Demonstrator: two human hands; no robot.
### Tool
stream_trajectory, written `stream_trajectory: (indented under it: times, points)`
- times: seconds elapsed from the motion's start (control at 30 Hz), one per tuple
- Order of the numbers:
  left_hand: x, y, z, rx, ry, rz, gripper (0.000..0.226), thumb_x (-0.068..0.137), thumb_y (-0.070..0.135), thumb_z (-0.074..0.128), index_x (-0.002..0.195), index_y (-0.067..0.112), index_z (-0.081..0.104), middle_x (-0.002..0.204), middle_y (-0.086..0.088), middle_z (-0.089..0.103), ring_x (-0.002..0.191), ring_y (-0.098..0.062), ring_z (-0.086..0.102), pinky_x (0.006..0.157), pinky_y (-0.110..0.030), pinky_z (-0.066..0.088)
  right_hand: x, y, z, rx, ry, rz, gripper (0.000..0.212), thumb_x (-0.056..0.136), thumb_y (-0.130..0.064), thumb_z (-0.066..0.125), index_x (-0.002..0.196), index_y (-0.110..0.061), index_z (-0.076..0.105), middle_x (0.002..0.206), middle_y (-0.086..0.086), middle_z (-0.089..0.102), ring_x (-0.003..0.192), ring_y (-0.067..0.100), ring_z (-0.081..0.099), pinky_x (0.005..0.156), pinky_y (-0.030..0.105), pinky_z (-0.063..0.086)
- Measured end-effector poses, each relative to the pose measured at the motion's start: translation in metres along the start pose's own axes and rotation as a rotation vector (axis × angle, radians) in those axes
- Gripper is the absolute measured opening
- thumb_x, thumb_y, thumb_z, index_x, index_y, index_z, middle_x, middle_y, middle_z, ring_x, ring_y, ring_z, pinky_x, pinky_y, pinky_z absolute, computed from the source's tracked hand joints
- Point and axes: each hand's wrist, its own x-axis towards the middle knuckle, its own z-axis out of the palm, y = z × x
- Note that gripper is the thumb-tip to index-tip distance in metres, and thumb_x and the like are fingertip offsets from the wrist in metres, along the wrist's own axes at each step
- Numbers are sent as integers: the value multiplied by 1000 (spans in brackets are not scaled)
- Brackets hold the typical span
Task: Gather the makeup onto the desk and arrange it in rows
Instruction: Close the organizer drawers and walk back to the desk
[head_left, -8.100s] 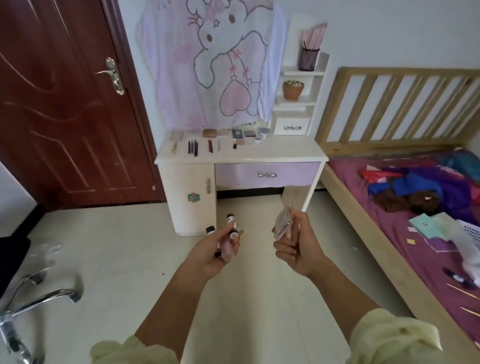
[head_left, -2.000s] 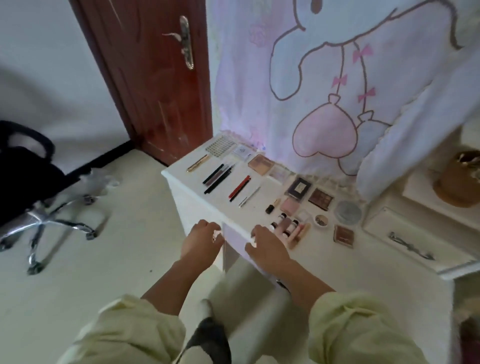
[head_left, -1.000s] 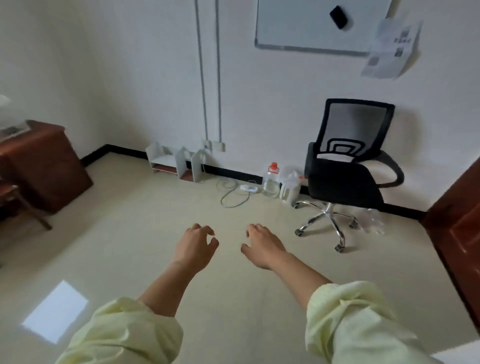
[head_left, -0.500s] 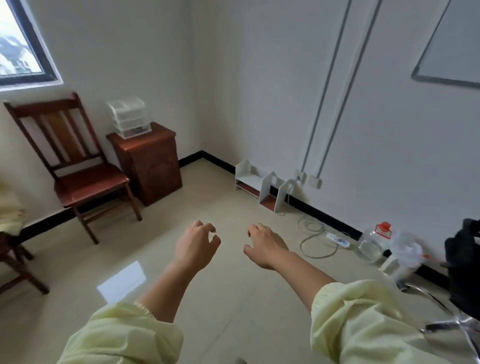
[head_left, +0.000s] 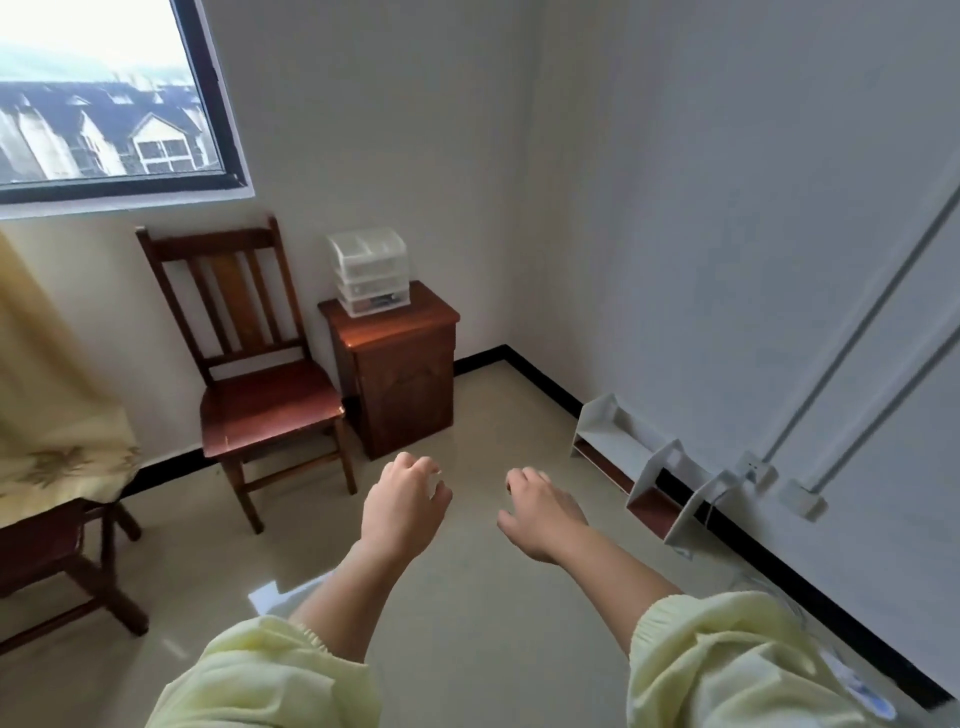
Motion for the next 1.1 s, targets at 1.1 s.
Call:
stream_trajectory:
  times: [1.1]
  points:
    - [717,-254,73,-145,-39,-345,30,94,32,50,119,22,62,112,1,53,95,-17,59,79,-29,51,805,-92,-55,144,-146,-63,28,93,-31,49,117,-15,49,125,3,51,118,23,46,96,36,41]
